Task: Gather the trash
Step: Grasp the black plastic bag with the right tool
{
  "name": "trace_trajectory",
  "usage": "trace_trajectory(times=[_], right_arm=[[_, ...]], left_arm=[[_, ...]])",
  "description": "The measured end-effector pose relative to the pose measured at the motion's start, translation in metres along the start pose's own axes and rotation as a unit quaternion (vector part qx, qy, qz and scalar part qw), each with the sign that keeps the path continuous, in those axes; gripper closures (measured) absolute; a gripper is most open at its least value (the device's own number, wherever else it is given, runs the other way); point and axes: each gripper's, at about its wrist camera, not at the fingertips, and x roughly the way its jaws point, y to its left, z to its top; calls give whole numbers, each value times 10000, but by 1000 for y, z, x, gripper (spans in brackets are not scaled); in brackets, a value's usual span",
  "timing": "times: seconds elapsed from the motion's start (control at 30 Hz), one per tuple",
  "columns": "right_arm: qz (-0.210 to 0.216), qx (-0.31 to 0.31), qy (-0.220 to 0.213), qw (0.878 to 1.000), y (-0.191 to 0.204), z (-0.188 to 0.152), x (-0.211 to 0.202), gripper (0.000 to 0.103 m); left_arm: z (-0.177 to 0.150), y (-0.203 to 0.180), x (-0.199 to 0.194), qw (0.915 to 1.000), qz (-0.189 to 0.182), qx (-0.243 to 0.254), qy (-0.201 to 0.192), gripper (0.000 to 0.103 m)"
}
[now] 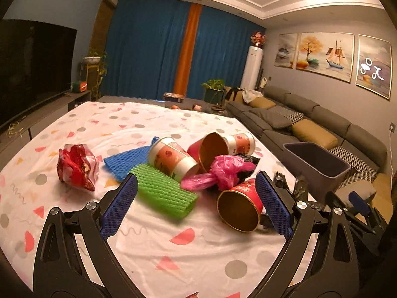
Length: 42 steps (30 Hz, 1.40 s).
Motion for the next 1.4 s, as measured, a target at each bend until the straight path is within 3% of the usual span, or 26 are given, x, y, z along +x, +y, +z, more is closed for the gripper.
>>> trace_trajectory(times=[0.47,0.67,0.83,0.97,1.13,1.4], right_arm=[[90,25,462,9989,-4,-12,30,41],[266,23,726,9970,-3,-16,41,59],[438,27,918,9948,-2,-18,48,89],[514,-18,917,9945,-1,-20,47,98],[548,-6,739,9958,-2,-16,40,100],[548,73,399,9977,-9,-4,24,101]], left_arm=[[-8,-16,11,9995,-236,129,136,9],[-11,-19,20,9991,-316,150,245,9],[-15,-23,24,9986,-381,207,315,9],[-17,-25,28,9982,-418,243,368,12],[-20,-27,35,9973,-500,230,489,15],[-26,-38,56,9938,-722,236,814,30]])
